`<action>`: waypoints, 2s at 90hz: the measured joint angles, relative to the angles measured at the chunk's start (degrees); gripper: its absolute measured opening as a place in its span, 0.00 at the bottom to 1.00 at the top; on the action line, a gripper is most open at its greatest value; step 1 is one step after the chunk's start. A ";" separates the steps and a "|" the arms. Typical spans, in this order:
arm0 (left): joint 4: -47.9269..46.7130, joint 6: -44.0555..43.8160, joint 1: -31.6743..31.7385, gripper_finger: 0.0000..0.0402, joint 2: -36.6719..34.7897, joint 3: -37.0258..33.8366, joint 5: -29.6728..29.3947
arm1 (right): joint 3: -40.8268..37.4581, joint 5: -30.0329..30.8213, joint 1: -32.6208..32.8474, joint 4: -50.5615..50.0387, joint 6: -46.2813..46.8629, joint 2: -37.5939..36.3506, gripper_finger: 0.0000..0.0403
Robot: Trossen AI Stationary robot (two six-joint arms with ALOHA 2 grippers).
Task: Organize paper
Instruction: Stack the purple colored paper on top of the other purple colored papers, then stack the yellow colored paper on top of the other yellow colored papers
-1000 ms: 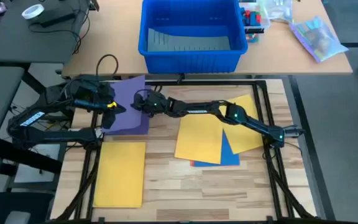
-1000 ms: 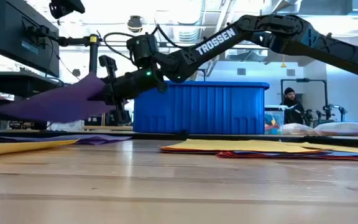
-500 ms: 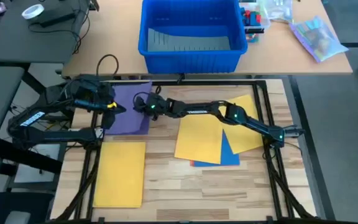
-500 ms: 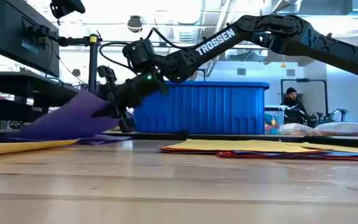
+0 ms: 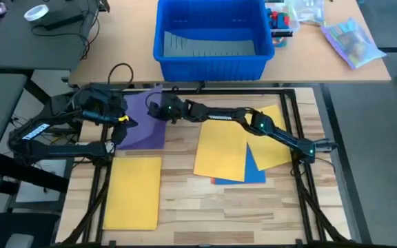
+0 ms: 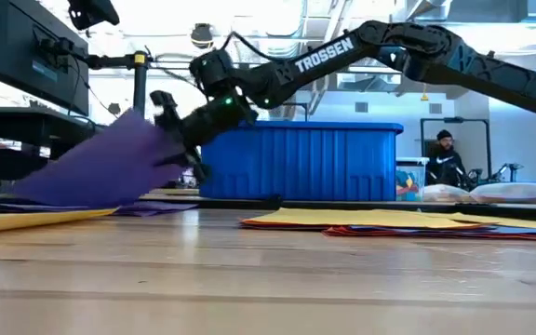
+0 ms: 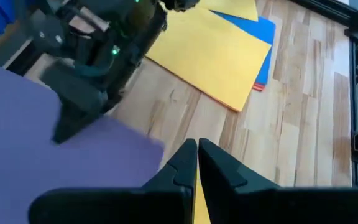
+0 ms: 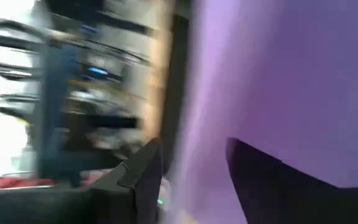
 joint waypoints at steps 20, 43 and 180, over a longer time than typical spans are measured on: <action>-0.05 0.32 0.00 0.00 0.00 0.00 0.00 | 2.00 1.38 -0.07 -2.85 -4.11 -0.13 0.36; -0.80 0.42 0.00 0.00 0.00 0.00 0.00 | 1.82 0.75 0.06 -5.82 -3.03 0.04 0.36; 36.54 -8.24 -14.57 0.00 50.54 -2.54 3.36 | -77.35 10.73 15.13 -37.52 -7.73 -70.92 0.47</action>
